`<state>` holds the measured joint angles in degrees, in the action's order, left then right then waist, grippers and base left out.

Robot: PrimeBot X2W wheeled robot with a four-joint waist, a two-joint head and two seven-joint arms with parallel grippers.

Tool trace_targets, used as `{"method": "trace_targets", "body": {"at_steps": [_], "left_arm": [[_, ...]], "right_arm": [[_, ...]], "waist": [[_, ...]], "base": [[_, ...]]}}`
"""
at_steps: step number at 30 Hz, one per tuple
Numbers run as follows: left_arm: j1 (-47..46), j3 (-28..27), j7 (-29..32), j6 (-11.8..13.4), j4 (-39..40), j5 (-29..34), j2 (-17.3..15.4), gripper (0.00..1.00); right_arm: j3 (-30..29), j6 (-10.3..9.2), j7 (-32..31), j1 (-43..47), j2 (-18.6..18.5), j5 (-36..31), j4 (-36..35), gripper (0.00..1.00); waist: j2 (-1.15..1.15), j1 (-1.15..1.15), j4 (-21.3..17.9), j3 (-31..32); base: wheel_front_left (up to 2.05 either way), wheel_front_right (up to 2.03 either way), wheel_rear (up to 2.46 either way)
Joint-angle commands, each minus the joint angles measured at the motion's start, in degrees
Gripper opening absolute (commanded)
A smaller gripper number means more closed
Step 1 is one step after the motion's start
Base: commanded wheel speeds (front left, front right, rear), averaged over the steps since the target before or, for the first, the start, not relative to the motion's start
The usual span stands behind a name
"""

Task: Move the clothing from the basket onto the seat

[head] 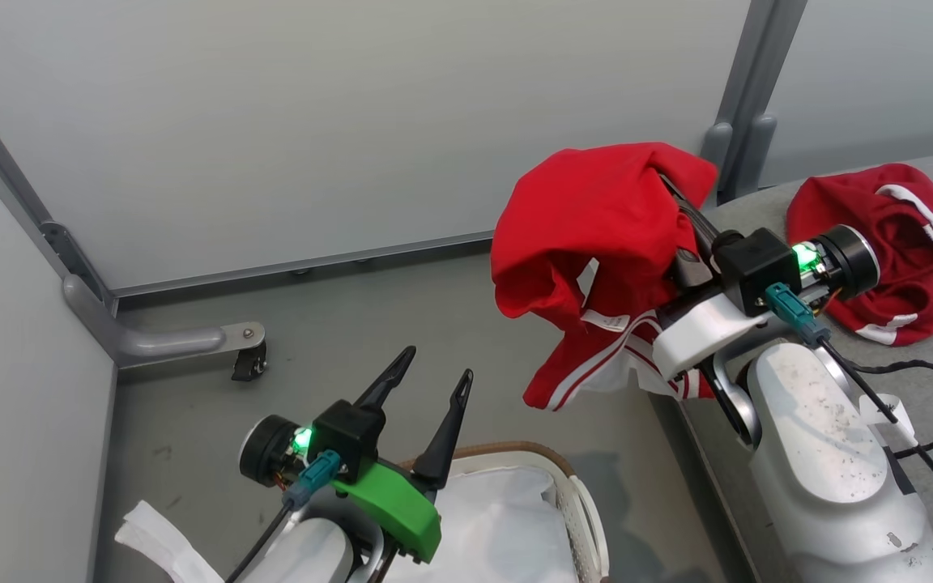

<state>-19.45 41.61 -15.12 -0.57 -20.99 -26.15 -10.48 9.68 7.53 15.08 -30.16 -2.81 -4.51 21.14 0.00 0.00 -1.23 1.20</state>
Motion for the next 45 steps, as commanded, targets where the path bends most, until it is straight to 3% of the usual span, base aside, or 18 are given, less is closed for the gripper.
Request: {"method": "trace_targets", "body": {"at_steps": [1, 11, 31, 38, 45], "left_arm": [[1.61, -0.99, -0.02, -0.48, -0.11, 0.9, 0.51, 1.0], [5.63, -6.56, -0.01, -3.11, -0.4, 5.55, 3.82, 1.0], [3.95, -10.43, -0.01, -6.12, -0.26, 12.1, 6.78, 1.0], [2.76, -10.21, 0.0, -6.57, -0.83, 13.42, 6.85, 1.0], [1.55, -10.01, 0.0, -6.91, -0.78, 14.29, 6.59, 1.0]], "right_arm": [[-0.53, -0.08, 0.14, 0.84, -0.17, -0.27, -0.12, 0.0], [-2.16, -0.08, 0.14, 1.84, -0.2, -0.57, 0.22, 0.0], [-5.24, -0.08, 0.14, 1.96, -0.13, -2.05, 0.45, 0.0], [-6.47, -0.08, 0.14, 2.14, -0.1, -1.6, -0.11, 0.0], [-9.87, -0.08, 0.14, -0.35, -0.14, -2.23, -0.93, 0.0]], "waist": [[0.0, 0.0, -0.1, -0.11], [0.0, 0.0, -2.7, -0.94], [0.0, 0.0, -24.06, -7.83], [0.0, 0.0, -26.34, -10.1], [0.0, 0.0, -24.93, -12.7]], "base": [[0.0, 0.0, 0.0], [0.0, 0.0, 0.0], [0.0, 0.0, 0.0], [0.0, 0.0, 0.0], [0.0, 0.0, 0.0]]}}
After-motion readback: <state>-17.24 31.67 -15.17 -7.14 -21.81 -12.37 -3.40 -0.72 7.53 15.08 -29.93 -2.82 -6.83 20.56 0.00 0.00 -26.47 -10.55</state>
